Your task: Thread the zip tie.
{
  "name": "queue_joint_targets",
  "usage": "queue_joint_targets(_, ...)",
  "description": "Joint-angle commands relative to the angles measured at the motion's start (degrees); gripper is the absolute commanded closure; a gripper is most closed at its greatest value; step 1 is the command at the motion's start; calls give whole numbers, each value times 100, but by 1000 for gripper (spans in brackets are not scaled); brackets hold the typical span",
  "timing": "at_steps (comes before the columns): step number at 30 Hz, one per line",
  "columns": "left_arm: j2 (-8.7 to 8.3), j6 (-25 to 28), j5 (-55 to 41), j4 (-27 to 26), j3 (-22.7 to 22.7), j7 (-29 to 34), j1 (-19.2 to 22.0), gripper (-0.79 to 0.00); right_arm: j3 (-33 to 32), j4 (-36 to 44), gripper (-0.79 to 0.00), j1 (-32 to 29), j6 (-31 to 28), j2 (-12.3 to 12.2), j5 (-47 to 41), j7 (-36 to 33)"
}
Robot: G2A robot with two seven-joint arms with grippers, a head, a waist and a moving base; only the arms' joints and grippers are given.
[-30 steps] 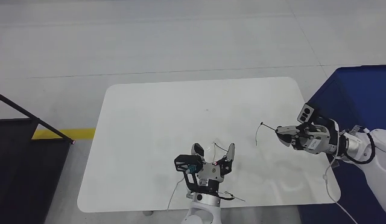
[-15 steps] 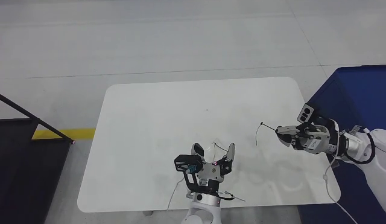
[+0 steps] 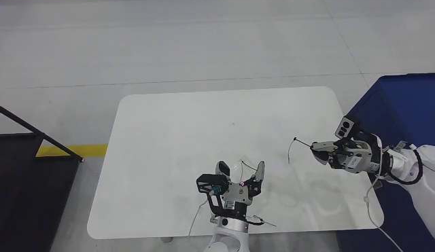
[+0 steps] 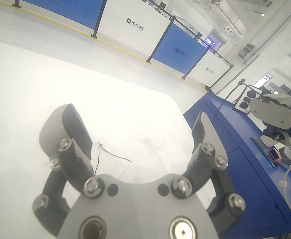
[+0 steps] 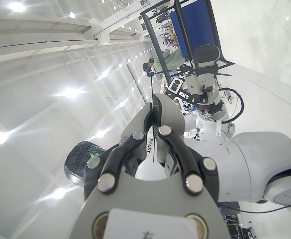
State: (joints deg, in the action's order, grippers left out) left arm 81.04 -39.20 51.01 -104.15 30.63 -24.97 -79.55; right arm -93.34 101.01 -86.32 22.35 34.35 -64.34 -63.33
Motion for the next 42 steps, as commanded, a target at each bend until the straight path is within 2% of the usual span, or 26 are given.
queue_joint_targets(1, 0, 0, 0, 0, 0, 0, 0, -785, 0, 0, 0, 0, 0, 0, 0, 0)
queue_joint_targets(10, 0, 0, 0, 0, 0, 0, 0, -785, -39, -126, 0, 7, 83, 10, -71, 133)
queue_joint_targets(13, 0, 0, 0, 0, 0, 0, 0, -785, -104, -68, 0, 183, 256, -12, 374, 372)
queue_joint_targets(16, -3, 58, 42, -33, 20, 13, 14, -785, 184, 4, 0, 465, 453, 5, 678, 622)
queue_joint_targets(21, -88, -503, 1132, -903, 330, -266, -164, -785, 1296, 8, 0, 1313, 788, 139, 1065, 818)
queue_joint_targets(25, -201, -517, 1368, -1520, 671, -401, -450, -785, 2434, -120, 0, 2155, 1096, 352, 1371, 767)
queue_joint_targets(31, -237, -497, 1430, -1576, 736, -436, -546, -785, 3877, -627, 0, 3200, 1392, 741, 1996, 716)
queue_joint_targets(36, -237, -497, 1430, -1576, 736, -436, -546, -785, 4555, -1311, 0, 3783, 1238, 1061, 2074, 790)
queue_joint_targets(37, -237, -497, 1430, -1576, 736, -436, -546, -785, 4623, -1473, -292, 3858, 1174, 1122, 1978, 827)
queue_joint_targets(38, -237, -497, 1430, -1576, 736, -436, -546, -785, 4709, -1614, -496, 3933, 1180, 1176, 1939, 837)
queue_joint_targets(39, -237, -497, 1430, -1576, 736, -436, -546, -785, 4778, -1731, -785, 4017, 1184, 1226, 1918, 840)
queue_joint_targets(42, -237, -497, 1430, -1576, 736, -436, -546, -785, 4887, -2011, -785, 4190, 1101, 1337, 1826, 806)
